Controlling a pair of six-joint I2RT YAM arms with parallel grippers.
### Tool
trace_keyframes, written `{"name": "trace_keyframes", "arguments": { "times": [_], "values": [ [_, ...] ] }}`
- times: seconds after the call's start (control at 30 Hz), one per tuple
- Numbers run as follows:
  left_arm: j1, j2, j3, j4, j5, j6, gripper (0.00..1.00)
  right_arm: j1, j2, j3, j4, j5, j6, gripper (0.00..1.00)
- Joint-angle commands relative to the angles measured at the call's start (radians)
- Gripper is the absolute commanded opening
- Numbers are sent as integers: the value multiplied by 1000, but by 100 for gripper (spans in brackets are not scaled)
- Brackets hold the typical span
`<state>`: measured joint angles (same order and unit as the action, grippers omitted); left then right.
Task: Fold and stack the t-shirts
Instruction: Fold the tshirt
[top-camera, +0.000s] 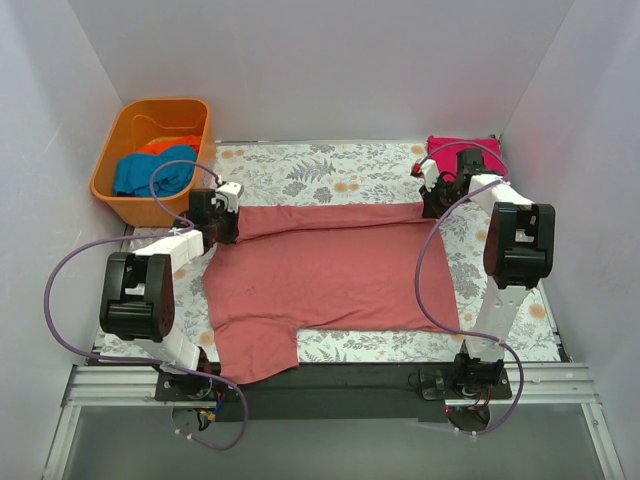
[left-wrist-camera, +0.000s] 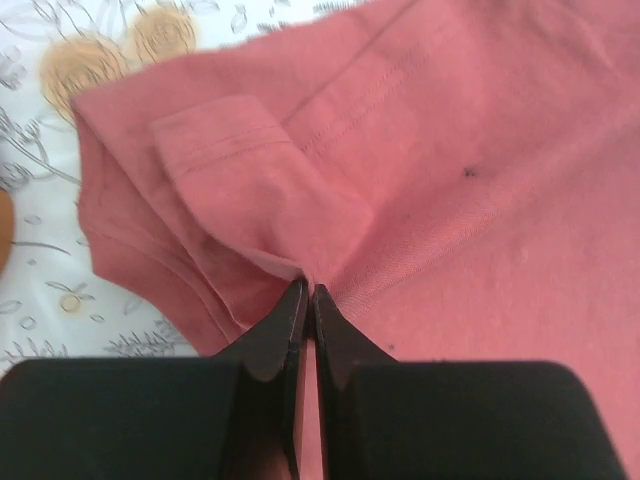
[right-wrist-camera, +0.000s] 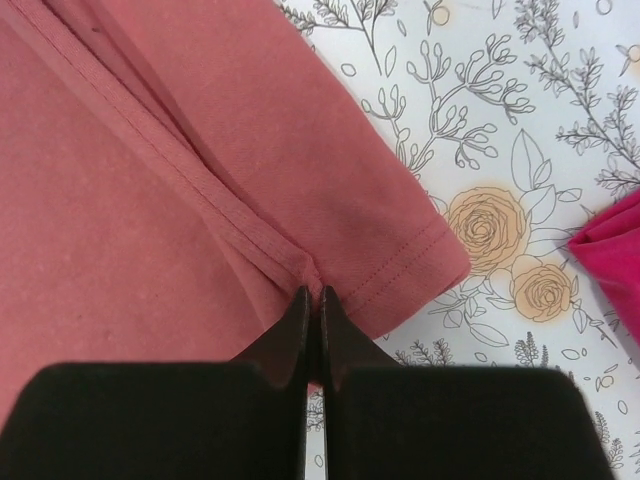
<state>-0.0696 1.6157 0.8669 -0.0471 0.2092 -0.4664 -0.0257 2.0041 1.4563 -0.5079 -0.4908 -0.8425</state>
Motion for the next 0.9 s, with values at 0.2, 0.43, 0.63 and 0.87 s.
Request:
{"name": "trace_keyframes", "arguments": {
  "times": [0.2,0.43,0.63,0.87],
  "values": [
    [-2,15,-6,-28,-36,51,0,7,-5,-43,-38,38,-64,1],
    [-2,27,40,-97,-8,55,6,10,1,-24,-60,81,-76,15],
    [1,-60,136,-249,85,71,34,10,-47,41,-80,71,-38,48],
    [1,58,362,-341,90,17,40,24,-42,180,-129,-12,91,44]
  ]
}}
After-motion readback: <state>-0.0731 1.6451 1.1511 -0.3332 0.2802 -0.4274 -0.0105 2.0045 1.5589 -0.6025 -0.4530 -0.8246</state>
